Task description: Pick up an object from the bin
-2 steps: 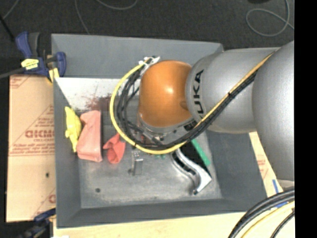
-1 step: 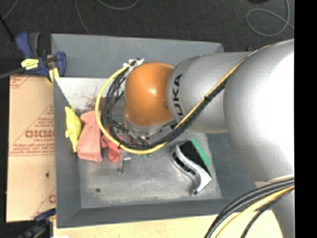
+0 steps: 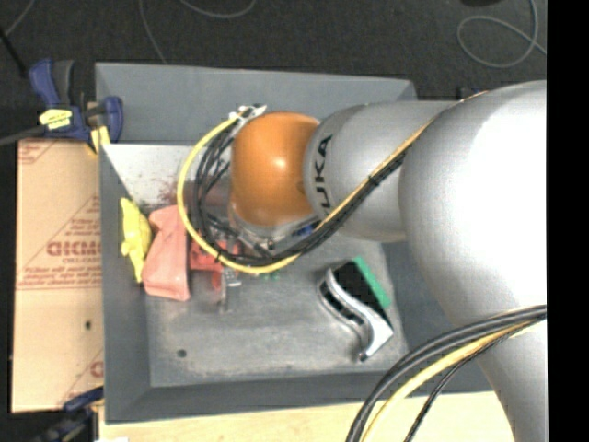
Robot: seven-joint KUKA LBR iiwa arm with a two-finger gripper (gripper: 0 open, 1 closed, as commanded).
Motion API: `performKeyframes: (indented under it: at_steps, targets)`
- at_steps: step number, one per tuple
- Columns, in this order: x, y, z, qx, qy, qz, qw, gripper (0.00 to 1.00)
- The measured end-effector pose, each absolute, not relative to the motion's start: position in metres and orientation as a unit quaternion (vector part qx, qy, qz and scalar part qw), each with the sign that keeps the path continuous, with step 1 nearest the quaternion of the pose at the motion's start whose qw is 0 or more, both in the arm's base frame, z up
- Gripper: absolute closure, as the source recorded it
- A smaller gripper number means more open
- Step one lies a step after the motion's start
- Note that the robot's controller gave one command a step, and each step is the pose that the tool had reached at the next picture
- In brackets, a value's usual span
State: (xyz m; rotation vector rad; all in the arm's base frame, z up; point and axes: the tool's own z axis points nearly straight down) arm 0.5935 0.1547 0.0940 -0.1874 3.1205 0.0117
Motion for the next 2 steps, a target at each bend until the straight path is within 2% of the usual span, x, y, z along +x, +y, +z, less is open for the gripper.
performKeyframes:
  at_steps: [1, 2]
  targets:
    - [0.5955, 0.1204, 0.0711, -0.138, 0.990, 0.000, 0.005, 1.00]
    - [0.5955, 0.1204, 0.0711, -0.138, 0.990, 0.000, 0.005, 1.00]
